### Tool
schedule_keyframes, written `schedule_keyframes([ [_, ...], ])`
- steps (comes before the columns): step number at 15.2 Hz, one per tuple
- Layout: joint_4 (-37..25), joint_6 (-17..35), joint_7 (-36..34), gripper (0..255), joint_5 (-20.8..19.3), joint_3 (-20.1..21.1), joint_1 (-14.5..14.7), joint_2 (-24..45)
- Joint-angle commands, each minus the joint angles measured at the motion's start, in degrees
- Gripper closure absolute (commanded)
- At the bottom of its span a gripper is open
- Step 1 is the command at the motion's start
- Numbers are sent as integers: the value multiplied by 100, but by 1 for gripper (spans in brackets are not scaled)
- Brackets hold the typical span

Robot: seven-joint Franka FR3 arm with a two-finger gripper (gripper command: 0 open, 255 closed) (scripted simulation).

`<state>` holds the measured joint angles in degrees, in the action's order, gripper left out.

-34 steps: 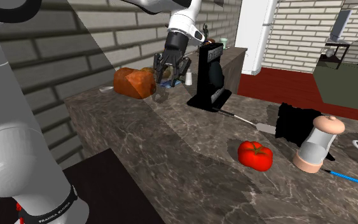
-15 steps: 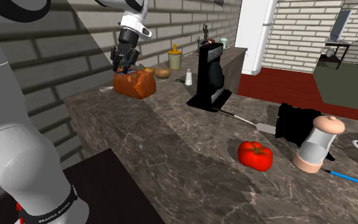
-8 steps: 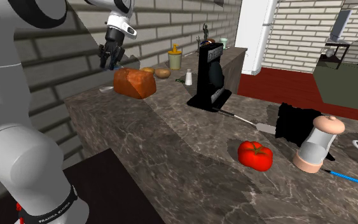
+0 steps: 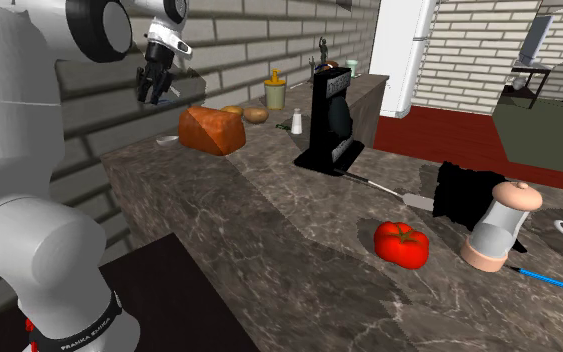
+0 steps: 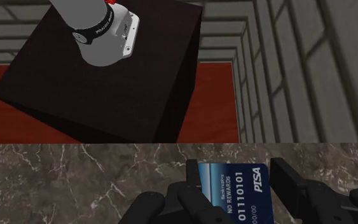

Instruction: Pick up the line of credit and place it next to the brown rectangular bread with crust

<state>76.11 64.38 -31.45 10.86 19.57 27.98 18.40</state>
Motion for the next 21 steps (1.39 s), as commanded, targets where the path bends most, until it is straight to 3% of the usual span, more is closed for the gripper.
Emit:
schedule_keyframes([
  [1, -460, -70, -321, 255, 17, 86, 212, 334],
  [3, -944, -151, -606, 255, 11, 154, 429, 682],
  [21, 668, 1249, -193, 255, -67, 85, 355, 517],
])
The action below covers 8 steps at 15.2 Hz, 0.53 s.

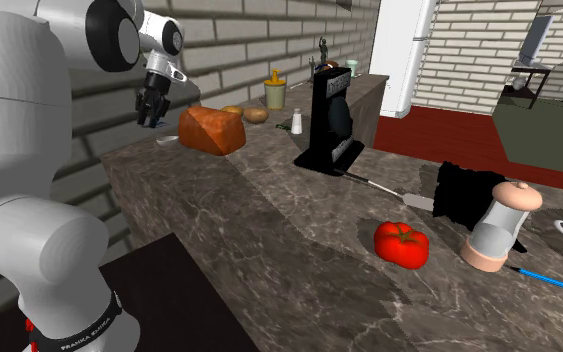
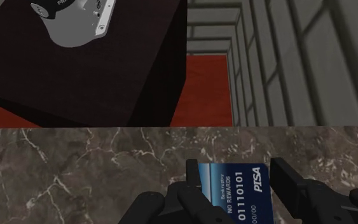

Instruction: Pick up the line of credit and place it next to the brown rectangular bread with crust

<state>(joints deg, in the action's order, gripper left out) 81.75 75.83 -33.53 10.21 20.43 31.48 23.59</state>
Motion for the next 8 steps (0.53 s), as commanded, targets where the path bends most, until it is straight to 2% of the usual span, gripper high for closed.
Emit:
schedule_keyframes([
  [1, 170, 174, 32, 255, -8, -4, 4, 5],
  [8, 581, 655, 139, 255, -53, -28, 10, 90],
])
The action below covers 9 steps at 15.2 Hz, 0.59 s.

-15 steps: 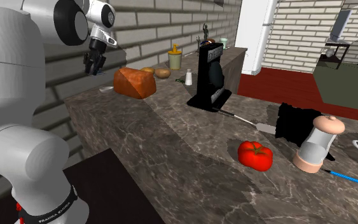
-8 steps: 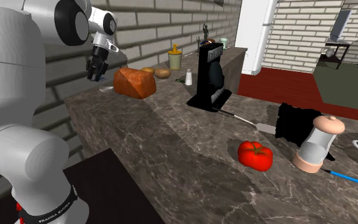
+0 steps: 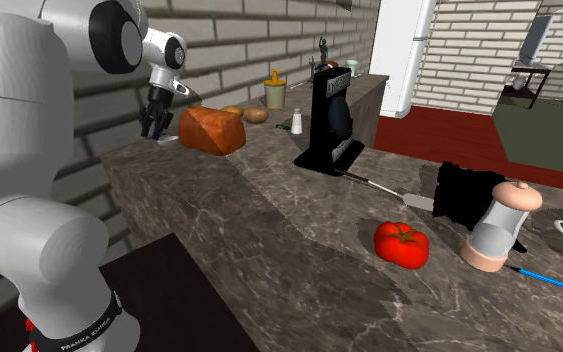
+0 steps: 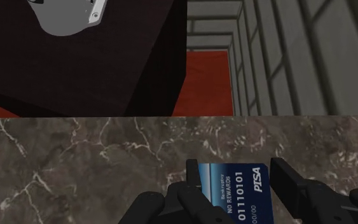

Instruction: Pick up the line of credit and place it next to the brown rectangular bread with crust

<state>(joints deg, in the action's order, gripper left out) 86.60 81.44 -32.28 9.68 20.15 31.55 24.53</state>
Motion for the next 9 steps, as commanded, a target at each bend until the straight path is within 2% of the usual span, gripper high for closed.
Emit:
schedule_keyframes([
  [1, 148, 162, 28, 255, -7, -4, 4, 14],
  [9, 505, 681, 127, 255, -67, -36, 26, 192],
])
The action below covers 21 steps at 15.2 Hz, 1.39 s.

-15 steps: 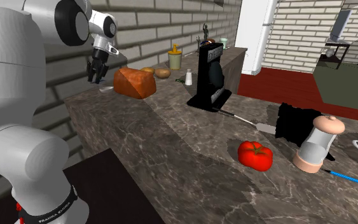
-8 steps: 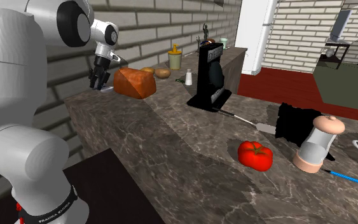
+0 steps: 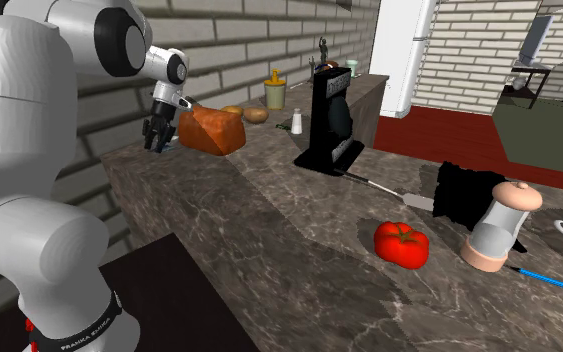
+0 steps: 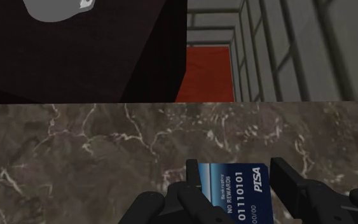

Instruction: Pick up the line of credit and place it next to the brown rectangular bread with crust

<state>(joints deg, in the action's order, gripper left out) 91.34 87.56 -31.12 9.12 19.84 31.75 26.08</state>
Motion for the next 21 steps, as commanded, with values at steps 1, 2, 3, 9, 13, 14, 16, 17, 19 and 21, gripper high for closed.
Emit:
schedule_keyframes([
  [1, 69, 132, 22, 255, -19, -10, 9, 65],
  [2, 105, 195, 33, 255, -27, -14, 13, 93],
  [3, 140, 257, 43, 255, -35, -19, 17, 122],
  [9, 182, 335, 56, 255, -46, -25, 22, 160],
  [13, 182, 334, 56, 0, -46, -25, 22, 160],
  [14, 182, 334, 56, 0, -46, -25, 22, 160],
  [16, 182, 334, 56, 0, -46, -25, 22, 160],
  [17, 182, 334, 56, 0, -46, -25, 22, 160],
  [19, -75, 131, 36, 0, -66, -34, 19, 217],
  [21, -636, -289, -9, 0, -110, -51, 23, 364],
])
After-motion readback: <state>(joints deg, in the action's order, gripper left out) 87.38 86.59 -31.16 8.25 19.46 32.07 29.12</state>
